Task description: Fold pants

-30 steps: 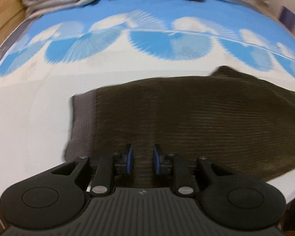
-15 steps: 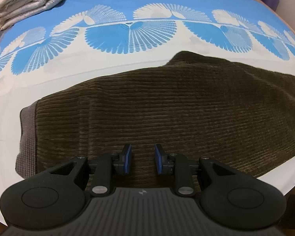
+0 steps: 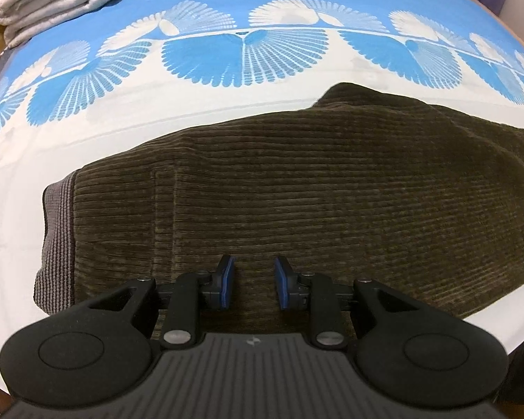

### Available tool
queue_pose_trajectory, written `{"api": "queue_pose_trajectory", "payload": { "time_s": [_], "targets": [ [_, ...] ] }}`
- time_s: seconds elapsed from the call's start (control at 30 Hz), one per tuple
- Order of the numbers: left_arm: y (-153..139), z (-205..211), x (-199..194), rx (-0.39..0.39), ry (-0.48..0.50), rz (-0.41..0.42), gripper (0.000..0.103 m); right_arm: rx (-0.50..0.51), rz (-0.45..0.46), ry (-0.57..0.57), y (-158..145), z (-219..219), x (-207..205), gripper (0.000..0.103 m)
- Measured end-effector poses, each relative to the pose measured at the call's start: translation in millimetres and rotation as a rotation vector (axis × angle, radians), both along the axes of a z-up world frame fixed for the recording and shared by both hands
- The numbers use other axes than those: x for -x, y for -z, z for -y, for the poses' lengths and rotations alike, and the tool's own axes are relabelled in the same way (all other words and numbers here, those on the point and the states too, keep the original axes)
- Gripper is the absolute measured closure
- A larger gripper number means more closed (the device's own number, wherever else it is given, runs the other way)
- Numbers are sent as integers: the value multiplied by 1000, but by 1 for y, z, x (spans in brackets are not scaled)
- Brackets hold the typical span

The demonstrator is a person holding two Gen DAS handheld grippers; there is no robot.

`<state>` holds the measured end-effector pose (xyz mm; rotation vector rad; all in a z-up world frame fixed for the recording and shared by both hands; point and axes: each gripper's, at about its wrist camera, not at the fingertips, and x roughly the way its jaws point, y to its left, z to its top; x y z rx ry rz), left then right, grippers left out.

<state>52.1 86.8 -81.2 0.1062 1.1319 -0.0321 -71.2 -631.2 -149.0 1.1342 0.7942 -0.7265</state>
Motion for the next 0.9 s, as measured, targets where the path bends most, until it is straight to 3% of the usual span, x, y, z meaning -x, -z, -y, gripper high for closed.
{"api": "queue_pose_trajectory", "payload": {
  "time_s": [0.07,0.23,0.4,0.5,0.63,0.8,0.9],
  "targets": [
    [0,0,0,4,1,1,75,18,-4,7,-1,-4,-3,78],
    [-7,-2,2,26,10,25,75,107,26,-3,-24,-17,-9,81],
    [-16,-10,4,60,-13,50,75,328,92,-141,-76,-63,-29,81],
    [-20,-16,6,73,-20,61,75,537,164,-309,-117,-123,-47,82],
    [-23,-28,9,84,-39,71,75,770,314,-577,-161,-235,-62,82],
    [-27,-50,15,100,-89,77,75,901,469,-887,-173,-389,-57,82],
    [-26,-62,18,100,-109,71,75,912,523,-1053,-154,-474,-46,82]
  ]
}}
